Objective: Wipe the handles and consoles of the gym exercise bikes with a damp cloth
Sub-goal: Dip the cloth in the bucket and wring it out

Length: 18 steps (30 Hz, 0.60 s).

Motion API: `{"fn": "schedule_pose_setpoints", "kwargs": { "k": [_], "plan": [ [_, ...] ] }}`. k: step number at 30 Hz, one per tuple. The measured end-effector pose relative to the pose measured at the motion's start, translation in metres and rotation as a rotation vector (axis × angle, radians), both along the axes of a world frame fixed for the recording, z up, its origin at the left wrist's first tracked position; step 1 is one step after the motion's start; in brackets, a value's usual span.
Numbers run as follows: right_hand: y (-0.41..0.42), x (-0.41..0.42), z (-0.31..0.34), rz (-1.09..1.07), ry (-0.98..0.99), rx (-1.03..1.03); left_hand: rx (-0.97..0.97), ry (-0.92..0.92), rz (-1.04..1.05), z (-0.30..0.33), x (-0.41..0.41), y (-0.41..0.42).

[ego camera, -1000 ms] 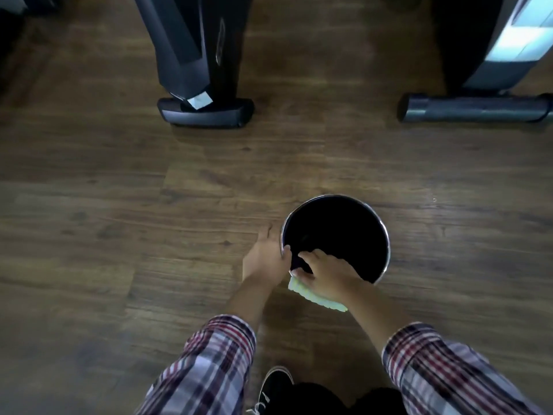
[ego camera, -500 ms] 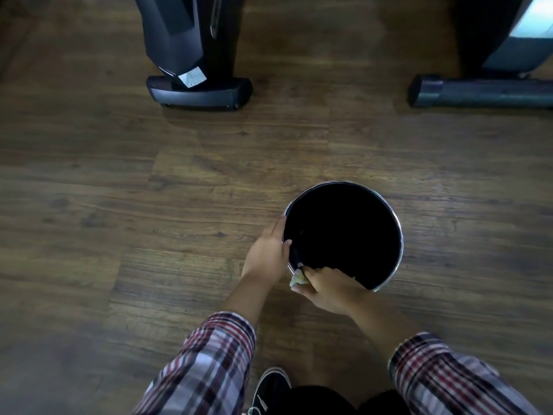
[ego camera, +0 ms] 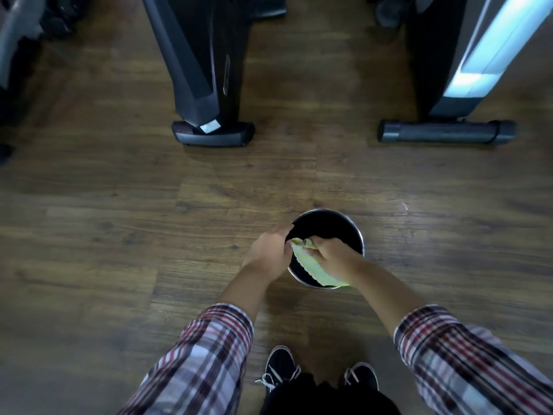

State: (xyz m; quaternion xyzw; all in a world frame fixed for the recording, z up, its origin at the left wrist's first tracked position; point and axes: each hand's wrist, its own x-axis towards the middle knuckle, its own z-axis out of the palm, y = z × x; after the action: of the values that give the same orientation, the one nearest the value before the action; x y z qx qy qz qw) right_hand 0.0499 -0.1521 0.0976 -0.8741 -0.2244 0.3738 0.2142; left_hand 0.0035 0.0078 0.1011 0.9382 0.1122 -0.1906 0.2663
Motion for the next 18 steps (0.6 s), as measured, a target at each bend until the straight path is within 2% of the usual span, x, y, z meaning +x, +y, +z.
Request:
{"fn": "schedule_pose_setpoints", "kwargs": {
  "k": [3,6,12,15,18],
  "plan": [
    [-0.004,0.010,0.087,0.007,-0.039,-0.012,-0.026,-0.004,-0.093,0.081,0.010,-0.001],
    [-0.009,0.021,0.174,-0.007,-0.081,-0.030,-0.054,-0.097,-0.190,0.162,0.023,-0.005],
    [-0.027,0.039,0.312,-0.118,-0.160,0.089,-0.099,-0.252,-0.251,0.301,0.057,-0.023],
    [-0.044,0.043,0.356,-0.231,-0.191,0.126,-0.116,-0.334,-0.261,0.355,0.071,-0.029],
    [-0.068,0.047,0.370,-0.347,-0.127,0.125,-0.147,-0.408,-0.280,0.394,0.088,-0.032]
  ]
}}
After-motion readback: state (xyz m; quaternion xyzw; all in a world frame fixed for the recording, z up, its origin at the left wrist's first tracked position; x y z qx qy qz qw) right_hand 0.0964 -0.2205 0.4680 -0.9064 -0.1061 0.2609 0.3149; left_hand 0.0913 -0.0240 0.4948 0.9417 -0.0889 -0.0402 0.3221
